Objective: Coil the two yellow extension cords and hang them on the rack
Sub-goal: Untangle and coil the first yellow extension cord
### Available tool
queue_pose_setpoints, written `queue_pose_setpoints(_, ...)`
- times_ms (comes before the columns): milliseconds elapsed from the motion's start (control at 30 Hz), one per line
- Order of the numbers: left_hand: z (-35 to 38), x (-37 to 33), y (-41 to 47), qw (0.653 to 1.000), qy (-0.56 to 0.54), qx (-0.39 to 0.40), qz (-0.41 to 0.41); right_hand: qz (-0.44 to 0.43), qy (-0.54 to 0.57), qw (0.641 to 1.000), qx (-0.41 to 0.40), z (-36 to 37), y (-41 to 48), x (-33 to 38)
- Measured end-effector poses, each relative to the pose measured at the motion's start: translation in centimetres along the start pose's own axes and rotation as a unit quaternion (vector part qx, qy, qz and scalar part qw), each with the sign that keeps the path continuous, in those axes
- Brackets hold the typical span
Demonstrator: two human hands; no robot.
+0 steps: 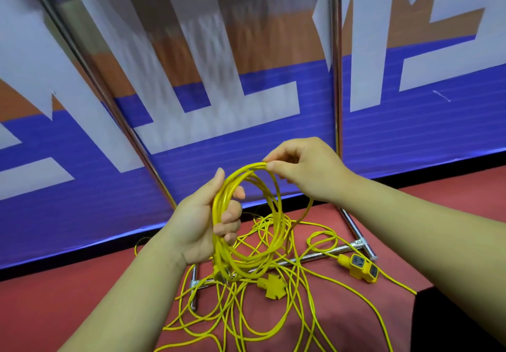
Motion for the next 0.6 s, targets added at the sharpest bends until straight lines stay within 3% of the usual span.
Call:
queue_pose_setpoints(133,-0.3,0.1,-0.2,0.999,0.031,-0.001,0.032,-0.01,-0.005,1.0,0.022,0.5,-0.2,0.1)
queue_pose_setpoints(333,-0.9,-0.1,-0.4,1.0,0.019,-0.01,-0.003,-0.022,0.003,0.999,0.045,1.1,-0.4,0.2)
queue_pose_setpoints(500,-1.1,-1.7,-1.0,0.996,0.028,-0.046,0.065,0.023,0.113,0.98,0.161,1.4,-0.5,-0.2)
queue_pose_setpoints(600,-2.8,-3.4,-1.5,0.992,-0.04,-0.047,0.11,0.001,0.046,0.978,0.202,1.4,-0.7,-0.7)
Point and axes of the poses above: each hand's wrist, its own y-axis towards the middle knuckle, its own z-axis out of the palm, x = y × z, the point moved 1 cm from there along y, towards the middle knuckle, and after that the axes turned 7 degrees about -x, right-handed, at the moved point
